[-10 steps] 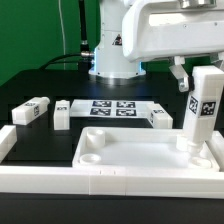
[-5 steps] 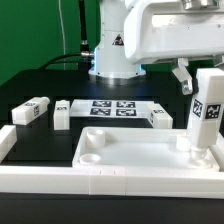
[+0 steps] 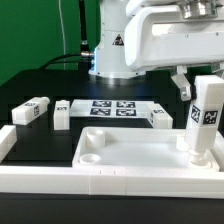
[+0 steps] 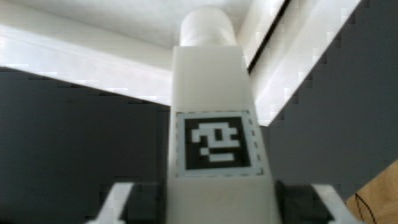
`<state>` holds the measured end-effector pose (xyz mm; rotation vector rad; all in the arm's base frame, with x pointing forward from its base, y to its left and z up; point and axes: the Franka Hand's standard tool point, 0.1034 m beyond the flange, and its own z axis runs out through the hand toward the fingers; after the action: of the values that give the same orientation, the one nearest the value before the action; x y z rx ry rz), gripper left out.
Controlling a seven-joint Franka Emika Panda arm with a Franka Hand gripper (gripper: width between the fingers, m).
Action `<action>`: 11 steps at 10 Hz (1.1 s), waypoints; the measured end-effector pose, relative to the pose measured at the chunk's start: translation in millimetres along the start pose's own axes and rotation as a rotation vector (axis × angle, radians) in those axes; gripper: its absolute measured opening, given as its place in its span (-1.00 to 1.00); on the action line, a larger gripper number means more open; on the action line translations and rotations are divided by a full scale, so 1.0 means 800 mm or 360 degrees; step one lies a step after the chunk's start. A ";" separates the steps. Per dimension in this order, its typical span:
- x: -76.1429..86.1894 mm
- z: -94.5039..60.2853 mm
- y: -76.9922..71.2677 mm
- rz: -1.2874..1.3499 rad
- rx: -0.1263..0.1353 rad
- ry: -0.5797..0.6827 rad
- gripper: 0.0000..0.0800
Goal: Assemble desk
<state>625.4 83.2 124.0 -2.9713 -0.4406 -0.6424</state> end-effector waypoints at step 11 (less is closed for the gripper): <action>-0.005 0.017 -0.002 0.0000 -0.0020 0.0056 -0.27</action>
Offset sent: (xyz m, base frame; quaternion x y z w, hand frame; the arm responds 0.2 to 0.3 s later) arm 0.0118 0.0049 -0.0046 0.0026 0.0021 -0.0016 1.0000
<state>626.5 85.1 110.0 -2.9663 -0.4357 -0.6989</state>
